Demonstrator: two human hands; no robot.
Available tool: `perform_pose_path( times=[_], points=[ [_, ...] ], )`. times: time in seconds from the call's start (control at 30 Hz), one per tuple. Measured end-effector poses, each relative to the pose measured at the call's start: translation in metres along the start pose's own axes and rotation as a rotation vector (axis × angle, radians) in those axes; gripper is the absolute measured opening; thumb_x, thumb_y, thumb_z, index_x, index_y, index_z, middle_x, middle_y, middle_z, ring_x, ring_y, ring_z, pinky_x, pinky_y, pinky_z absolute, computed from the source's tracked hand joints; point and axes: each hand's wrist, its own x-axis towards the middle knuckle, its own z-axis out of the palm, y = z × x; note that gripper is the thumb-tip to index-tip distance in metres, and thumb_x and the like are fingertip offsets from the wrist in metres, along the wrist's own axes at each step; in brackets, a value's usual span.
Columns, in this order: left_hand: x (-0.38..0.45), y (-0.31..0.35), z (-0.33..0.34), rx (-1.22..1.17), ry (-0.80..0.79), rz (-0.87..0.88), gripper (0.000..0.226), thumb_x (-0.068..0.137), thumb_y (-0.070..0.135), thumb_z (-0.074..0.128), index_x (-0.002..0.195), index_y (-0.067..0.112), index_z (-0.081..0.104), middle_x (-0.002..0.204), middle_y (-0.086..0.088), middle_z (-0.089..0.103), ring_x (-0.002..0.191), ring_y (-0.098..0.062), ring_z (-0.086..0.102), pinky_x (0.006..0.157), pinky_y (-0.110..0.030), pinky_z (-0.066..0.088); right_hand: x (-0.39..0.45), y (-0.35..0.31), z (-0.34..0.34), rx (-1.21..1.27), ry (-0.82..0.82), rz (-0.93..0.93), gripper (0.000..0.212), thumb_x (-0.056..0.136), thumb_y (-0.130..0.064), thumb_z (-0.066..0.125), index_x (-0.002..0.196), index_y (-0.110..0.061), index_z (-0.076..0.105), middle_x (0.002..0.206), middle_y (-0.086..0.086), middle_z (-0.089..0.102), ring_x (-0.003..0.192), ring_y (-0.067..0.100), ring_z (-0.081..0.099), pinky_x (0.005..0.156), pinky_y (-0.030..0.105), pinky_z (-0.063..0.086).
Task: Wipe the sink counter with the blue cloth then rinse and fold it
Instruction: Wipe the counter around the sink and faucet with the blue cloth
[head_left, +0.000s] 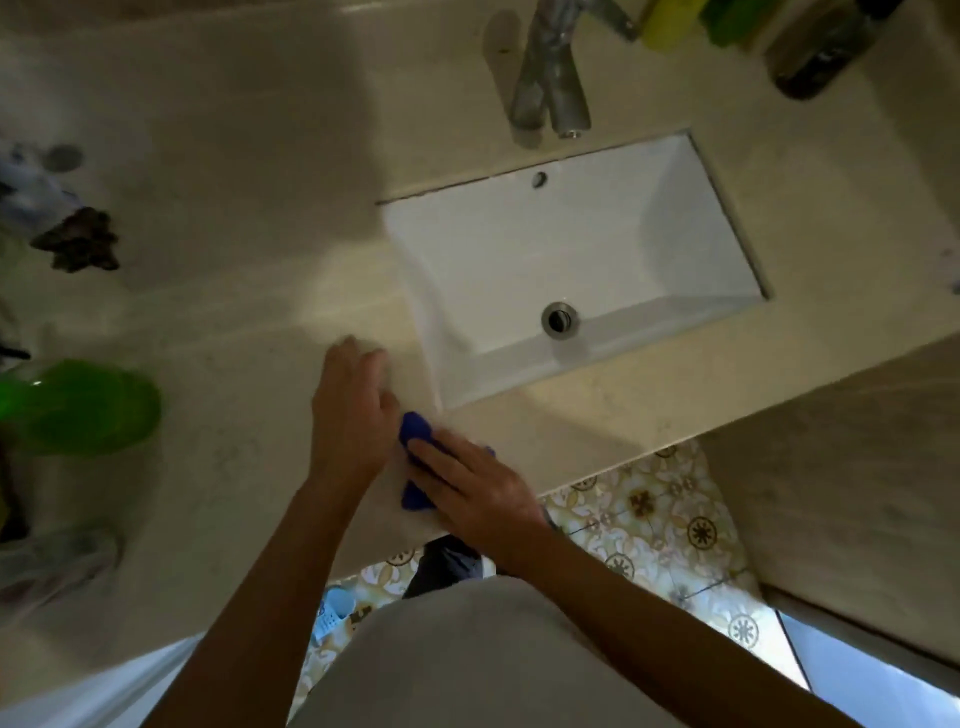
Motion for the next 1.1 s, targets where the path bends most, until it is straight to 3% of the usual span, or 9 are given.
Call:
perform_pose_path(
  times=[0.13,0.3,0.5,0.57,0.7,0.8,0.87,1.03,1.1],
  points=[
    [-0.005,0.038,0.032,0.124,-0.125,0.222,0.025,0.079,0.011,0.061,0.102,0.003,0.066,0.119,-0.027,0.059,0.122,-0.046,0.053,0.092,-0.053,0.050,-0.057,0.107,-0.050,-0.117,-0.006,0.390,0.040,0.097,-0.025,0.057,0.136,-0.016,0.061,0.150,0.012,0.048,0.138,0.032,0.047,0.103,0.046,0.049],
    [-0.022,0.078,0.056,0.185,-0.206,0.178,0.010,0.085,0.019,0.042,0.089,0.016,0.050,0.080,0.000,0.058,0.086,-0.026,0.062,0.109,-0.049,0.030,-0.038,0.148,-0.072,-0.206,0.160,0.812,0.041,0.093,-0.018,0.058,0.130,-0.002,0.062,0.146,0.021,0.050,0.135,0.037,0.047,0.098,0.049,0.053],
    [0.001,0.105,0.071,0.133,-0.291,0.095,0.017,0.096,0.019,0.044,0.106,0.010,0.055,0.094,-0.010,0.060,0.086,-0.032,0.061,0.077,-0.044,0.048,-0.049,0.111,-0.049,0.000,-0.034,0.198,0.036,0.096,-0.018,0.058,0.131,-0.008,0.064,0.146,0.012,0.053,0.139,0.033,0.045,0.116,0.043,0.037],
    [0.010,0.117,0.077,0.116,-0.326,0.092,0.020,0.098,0.021,0.042,0.112,0.012,0.053,0.100,-0.009,0.058,0.090,-0.031,0.059,0.079,-0.045,0.048,-0.071,0.158,-0.072,-0.024,-0.066,0.266,0.041,0.094,-0.022,0.058,0.134,-0.013,0.062,0.149,0.010,0.051,0.140,0.031,0.043,0.116,0.041,0.035],
    [0.028,0.150,0.097,0.125,-0.366,0.086,0.023,0.099,0.026,0.042,0.112,0.013,0.054,0.099,-0.006,0.058,0.091,-0.028,0.058,0.080,-0.041,0.046,-0.109,0.290,-0.131,-0.161,0.079,0.730,0.047,0.093,-0.025,0.055,0.137,-0.011,0.058,0.152,0.016,0.045,0.137,0.036,0.046,0.105,0.052,0.046],
    [0.040,0.185,0.115,0.129,-0.412,0.053,0.024,0.099,0.030,0.040,0.112,0.015,0.053,0.100,-0.005,0.057,0.094,-0.029,0.060,0.081,-0.040,0.046,-0.092,0.322,-0.144,-0.148,0.151,0.882,0.046,0.095,-0.023,0.048,0.135,-0.003,0.058,0.150,0.019,0.045,0.137,0.038,0.045,0.108,0.052,0.044],
    [0.050,0.213,0.127,0.126,-0.428,0.033,0.026,0.100,0.032,0.040,0.116,0.016,0.053,0.104,-0.006,0.058,0.097,-0.028,0.061,0.082,-0.039,0.046,-0.078,0.300,-0.134,-0.070,0.114,0.811,0.046,0.095,-0.021,0.047,0.137,-0.004,0.057,0.153,0.016,0.043,0.142,0.036,0.038,0.116,0.049,0.034],
    [0.079,0.258,0.152,0.036,-0.479,-0.042,0.033,0.100,0.043,0.043,0.121,0.022,0.058,0.120,-0.004,0.063,0.104,-0.022,0.062,0.089,-0.040,0.050,-0.117,0.313,-0.129,0.069,-0.124,0.104,0.037,0.103,-0.022,0.046,0.135,-0.007,0.056,0.148,0.017,0.048,0.135,0.038,0.044,0.114,0.049,0.037],
    [0.084,0.265,0.157,0.026,-0.481,-0.088,0.036,0.098,0.049,0.043,0.119,0.025,0.059,0.121,-0.001,0.063,0.105,-0.020,0.062,0.087,-0.038,0.050,-0.140,0.366,-0.152,0.016,-0.057,0.214,0.038,0.104,-0.027,0.043,0.136,-0.010,0.055,0.148,0.015,0.046,0.134,0.036,0.045,0.108,0.051,0.043]
  ],
)
